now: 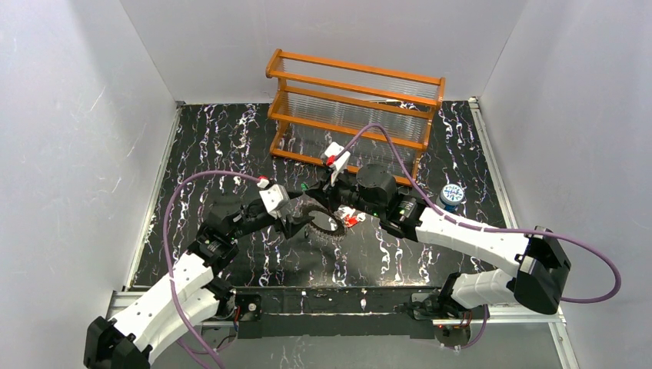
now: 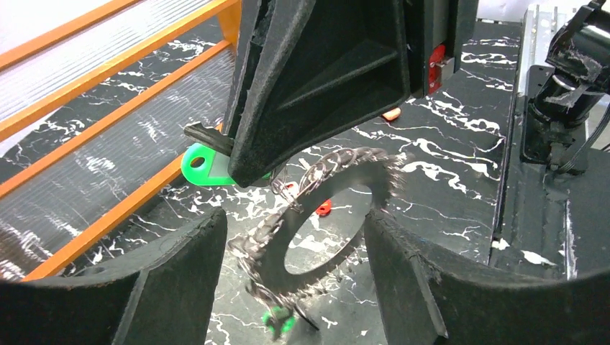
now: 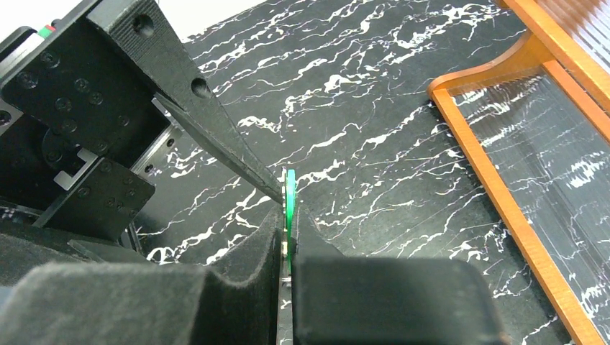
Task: Remove the keys from the keyring
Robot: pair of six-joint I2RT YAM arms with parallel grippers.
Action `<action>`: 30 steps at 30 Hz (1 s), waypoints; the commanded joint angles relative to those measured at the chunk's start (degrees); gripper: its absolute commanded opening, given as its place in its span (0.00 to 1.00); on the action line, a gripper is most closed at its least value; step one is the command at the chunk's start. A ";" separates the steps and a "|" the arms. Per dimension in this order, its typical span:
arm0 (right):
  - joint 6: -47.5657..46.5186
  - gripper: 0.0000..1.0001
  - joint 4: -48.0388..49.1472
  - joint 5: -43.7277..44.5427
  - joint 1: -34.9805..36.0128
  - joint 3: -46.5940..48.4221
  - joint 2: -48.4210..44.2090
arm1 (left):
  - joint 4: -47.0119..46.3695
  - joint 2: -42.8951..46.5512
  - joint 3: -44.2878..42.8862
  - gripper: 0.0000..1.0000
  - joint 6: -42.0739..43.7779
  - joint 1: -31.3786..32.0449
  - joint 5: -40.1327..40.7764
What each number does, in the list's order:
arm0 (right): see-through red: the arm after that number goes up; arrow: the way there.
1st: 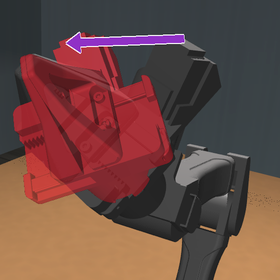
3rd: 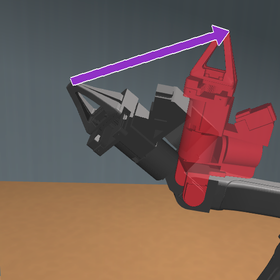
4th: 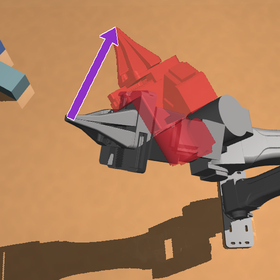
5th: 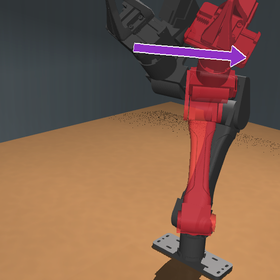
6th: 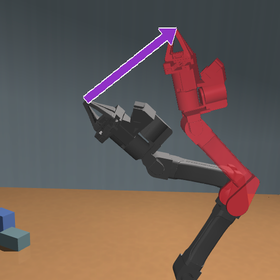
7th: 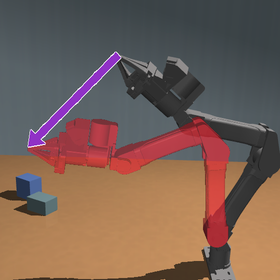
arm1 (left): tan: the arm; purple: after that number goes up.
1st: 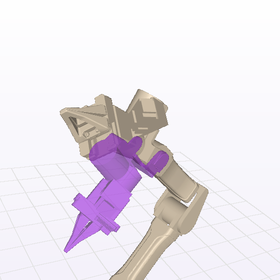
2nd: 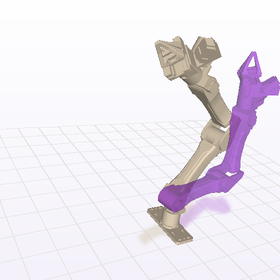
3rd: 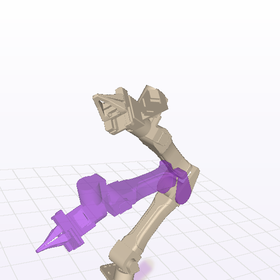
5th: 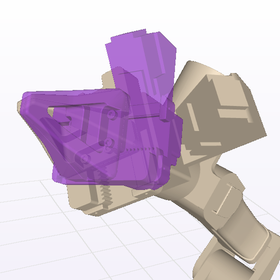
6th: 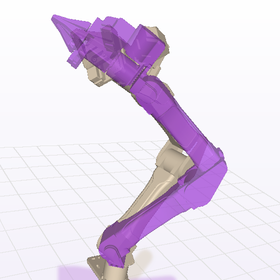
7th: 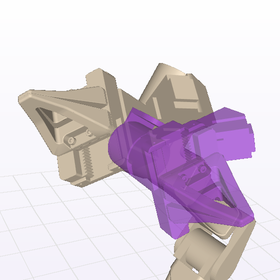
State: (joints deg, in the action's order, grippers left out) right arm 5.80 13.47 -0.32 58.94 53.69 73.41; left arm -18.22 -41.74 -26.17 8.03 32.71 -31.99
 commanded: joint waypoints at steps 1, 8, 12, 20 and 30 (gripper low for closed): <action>-0.54 0.01 3.66 -2.64 -0.07 0.09 -2.60 | 3.18 3.04 -0.49 0.69 4.29 0.17 0.07; -1.98 0.01 4.32 -5.20 -0.11 -1.67 -3.61 | 10.66 3.80 -3.24 0.70 10.82 -0.30 -0.38; -3.00 0.01 4.48 -7.19 -0.12 -2.11 -3.58 | 11.12 1.99 -4.48 0.68 11.77 -0.95 -2.20; -3.43 0.01 8.35 -11.47 -0.08 -4.68 -4.85 | 6.81 -1.29 -4.26 0.53 7.35 -2.39 -9.31; -2.99 0.01 9.94 -13.18 -0.10 -6.24 -6.72 | 2.99 -3.29 -2.92 0.40 3.70 -2.39 -14.64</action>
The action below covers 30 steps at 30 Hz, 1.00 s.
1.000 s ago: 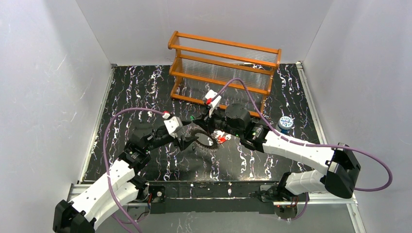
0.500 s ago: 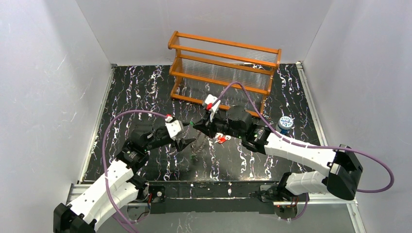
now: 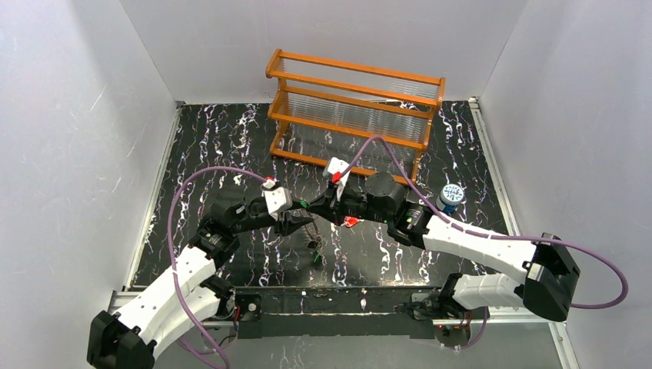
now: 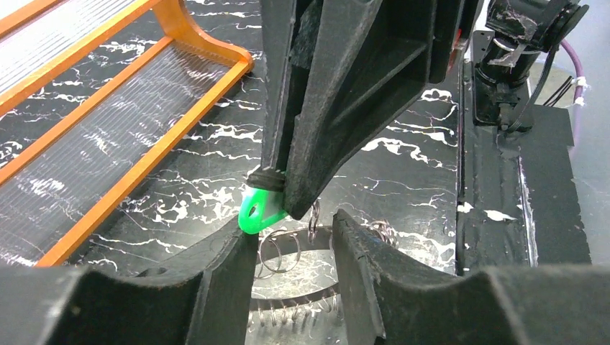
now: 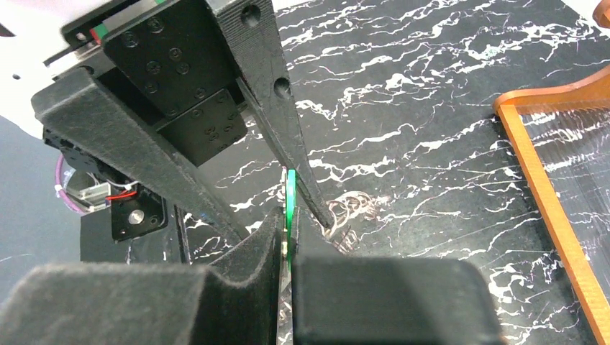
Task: Remove the keys from the keyring
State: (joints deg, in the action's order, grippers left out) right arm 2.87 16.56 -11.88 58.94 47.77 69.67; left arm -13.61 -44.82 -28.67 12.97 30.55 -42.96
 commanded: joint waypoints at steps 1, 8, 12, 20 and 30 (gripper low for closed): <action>0.01 0.01 6.96 -1.66 -0.20 -0.45 -3.16 | -1.56 -0.21 -0.37 0.39 -1.26 -0.22 -3.73; 0.03 0.01 7.39 -4.39 -1.13 -1.16 -3.14 | -3.92 0.15 -0.28 0.38 -3.58 -0.22 -3.99; -1.32 0.01 8.24 -7.80 -1.49 -1.85 -3.31 | -6.71 0.20 -0.25 0.38 -6.43 -0.22 -4.74; -2.79 0.01 10.76 -18.11 -4.99 -5.07 -3.56 | -5.08 1.41 -0.97 0.29 -6.73 -0.31 -6.89; -5.68 0.01 12.27 -24.11 -7.21 -7.27 -4.40 | -2.35 1.94 -1.98 0.27 -7.26 -0.33 -7.78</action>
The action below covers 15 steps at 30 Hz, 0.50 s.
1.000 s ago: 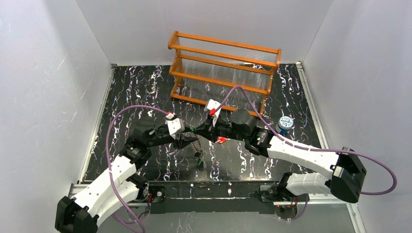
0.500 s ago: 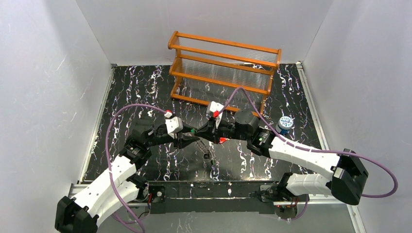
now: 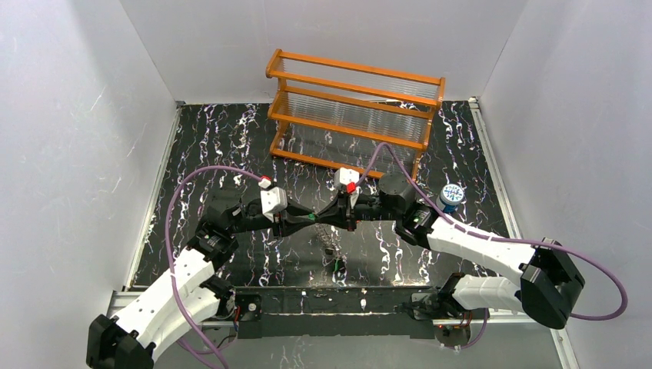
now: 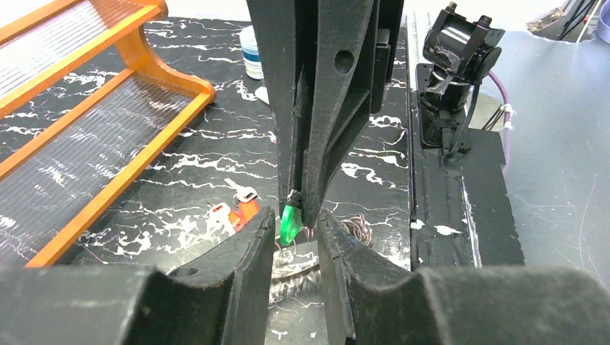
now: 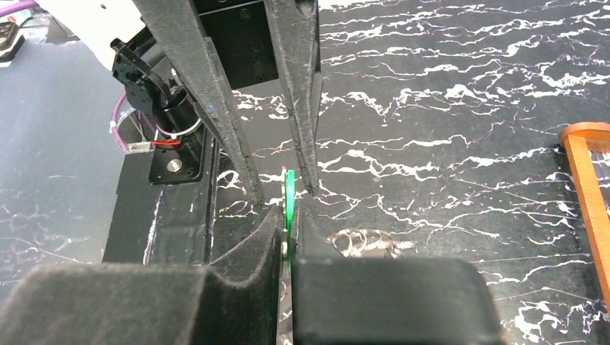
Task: Remove the keys from the keyring
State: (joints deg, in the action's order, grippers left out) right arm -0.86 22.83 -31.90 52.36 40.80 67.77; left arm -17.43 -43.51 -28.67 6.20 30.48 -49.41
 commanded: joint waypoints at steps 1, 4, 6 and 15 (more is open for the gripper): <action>-2.27 0.01 5.88 -4.47 -0.72 -0.42 -2.51 | 1.66 0.54 -2.19 0.27 -0.68 -0.25 -1.31; -2.98 0.01 5.79 -5.18 -0.76 -0.67 -2.51 | 0.48 -0.15 -2.36 0.27 -2.52 -0.25 -1.39; -3.41 0.01 5.86 -5.71 -0.82 -0.78 -2.32 | -0.88 -1.06 -2.39 0.27 -5.23 -0.25 -1.89; -3.40 0.01 8.03 -3.85 -1.03 -2.24 -2.22 | -9.40 0.20 -0.27 0.36 -23.24 -0.25 5.02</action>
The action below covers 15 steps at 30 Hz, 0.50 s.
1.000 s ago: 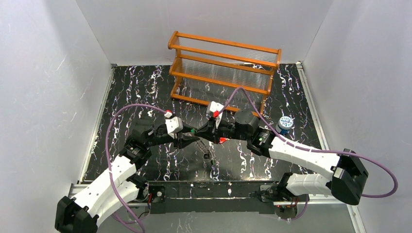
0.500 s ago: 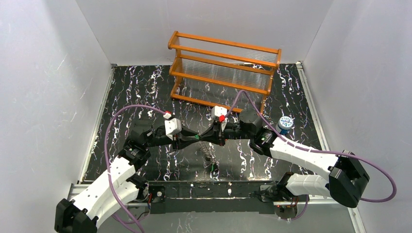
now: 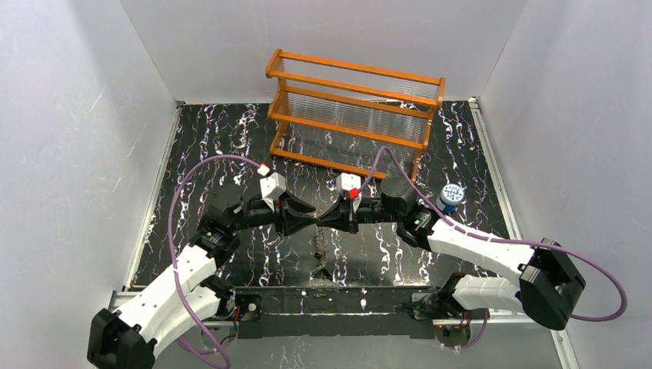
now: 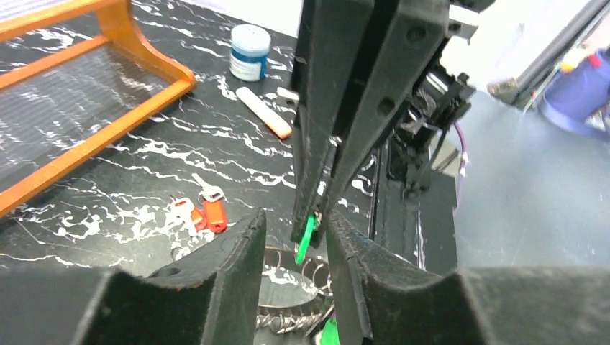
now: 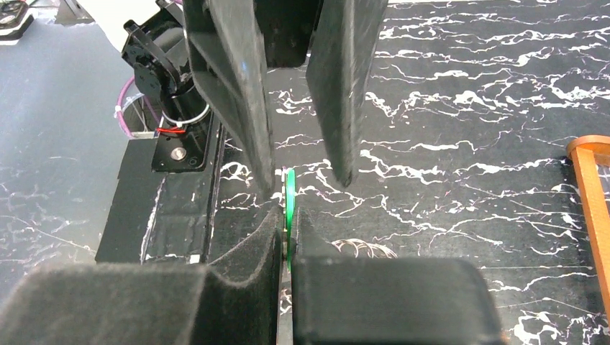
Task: Remove the keys from the keyring
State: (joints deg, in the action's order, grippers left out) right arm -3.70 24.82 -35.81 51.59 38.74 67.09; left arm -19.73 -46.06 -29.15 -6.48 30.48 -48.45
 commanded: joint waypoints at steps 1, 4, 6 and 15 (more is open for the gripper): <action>-0.33 0.01 6.48 0.15 -0.27 -0.30 -1.53 | -9.50 3.63 1.23 0.37 -13.30 -0.25 5.58; 0.76 0.01 8.21 0.33 -0.28 -0.91 -1.35 | -14.74 5.25 4.07 0.44 -18.36 -0.17 8.26; 1.48 0.01 9.22 0.28 -0.39 -1.11 -1.38 | -15.54 4.71 4.31 0.45 -18.92 -0.17 7.11; 7.28 0.01 15.23 1.61 -0.66 -2.45 -1.64 | -17.86 2.29 4.46 0.43 -21.19 -0.16 6.05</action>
State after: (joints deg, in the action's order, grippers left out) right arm 0.03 31.81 -35.09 51.37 36.69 67.05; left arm -33.58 -43.42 -25.54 -24.80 30.48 -42.52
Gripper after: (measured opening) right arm 0.104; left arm 0.444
